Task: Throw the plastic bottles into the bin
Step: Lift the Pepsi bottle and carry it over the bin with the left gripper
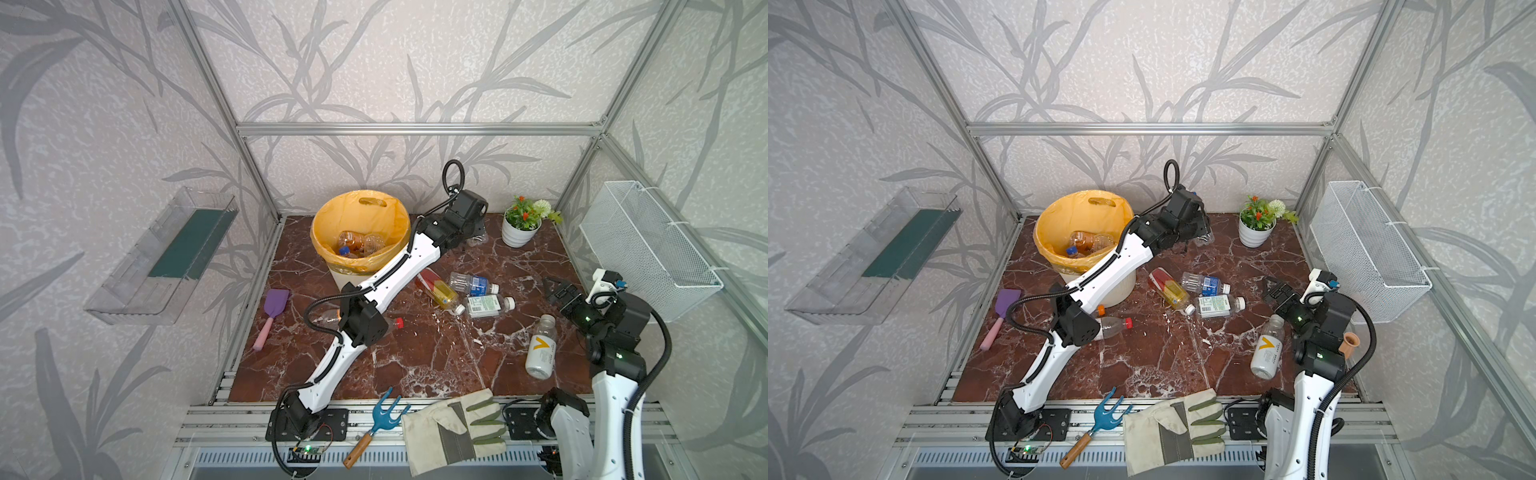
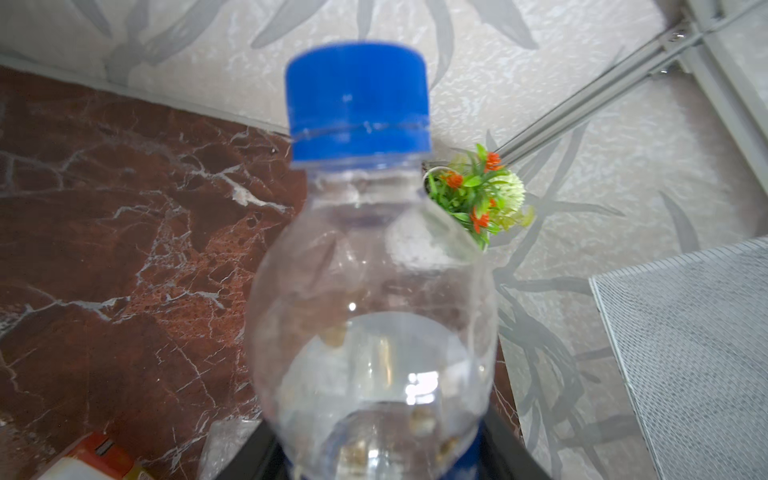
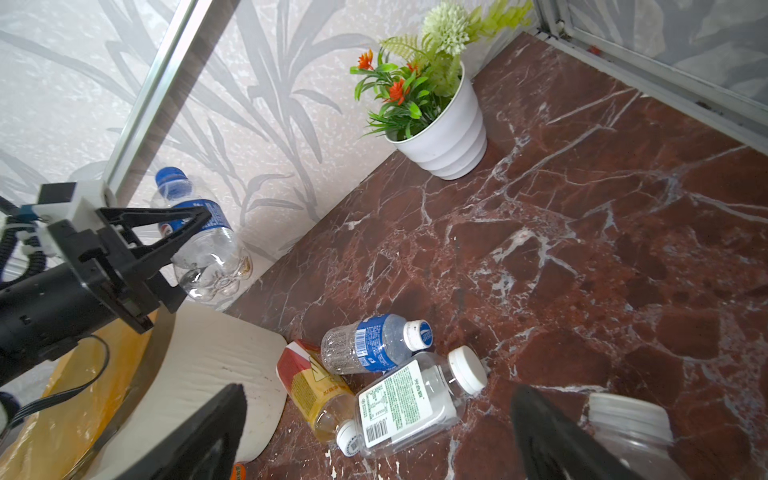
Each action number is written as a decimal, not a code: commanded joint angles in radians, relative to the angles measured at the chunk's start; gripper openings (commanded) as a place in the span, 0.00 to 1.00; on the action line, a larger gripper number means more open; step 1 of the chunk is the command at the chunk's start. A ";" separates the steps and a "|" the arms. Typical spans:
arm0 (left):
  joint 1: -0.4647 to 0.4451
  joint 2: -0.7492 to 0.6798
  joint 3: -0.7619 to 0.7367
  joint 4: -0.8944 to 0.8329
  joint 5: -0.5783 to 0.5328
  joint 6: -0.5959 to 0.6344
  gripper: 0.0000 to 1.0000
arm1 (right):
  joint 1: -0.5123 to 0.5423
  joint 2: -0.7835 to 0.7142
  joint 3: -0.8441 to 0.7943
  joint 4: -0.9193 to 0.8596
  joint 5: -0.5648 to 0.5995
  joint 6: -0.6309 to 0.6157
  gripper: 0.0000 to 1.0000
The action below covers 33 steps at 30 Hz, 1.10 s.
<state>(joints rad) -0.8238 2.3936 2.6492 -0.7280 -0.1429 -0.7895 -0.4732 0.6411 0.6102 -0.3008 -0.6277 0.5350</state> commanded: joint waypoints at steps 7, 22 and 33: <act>-0.123 -0.245 -0.079 0.014 -0.222 0.281 0.54 | 0.002 0.001 -0.006 0.081 -0.090 0.036 0.99; -0.261 -0.783 -0.709 0.330 -0.524 0.548 0.55 | 0.097 0.052 0.019 0.133 -0.105 0.037 0.99; -0.256 -1.048 -0.962 0.405 -0.719 0.631 0.56 | 0.471 0.197 0.131 0.138 0.158 -0.042 0.99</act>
<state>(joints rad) -1.0908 1.3911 1.7256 -0.3622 -0.7753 -0.1944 -0.0380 0.8112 0.7086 -0.1875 -0.5404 0.5179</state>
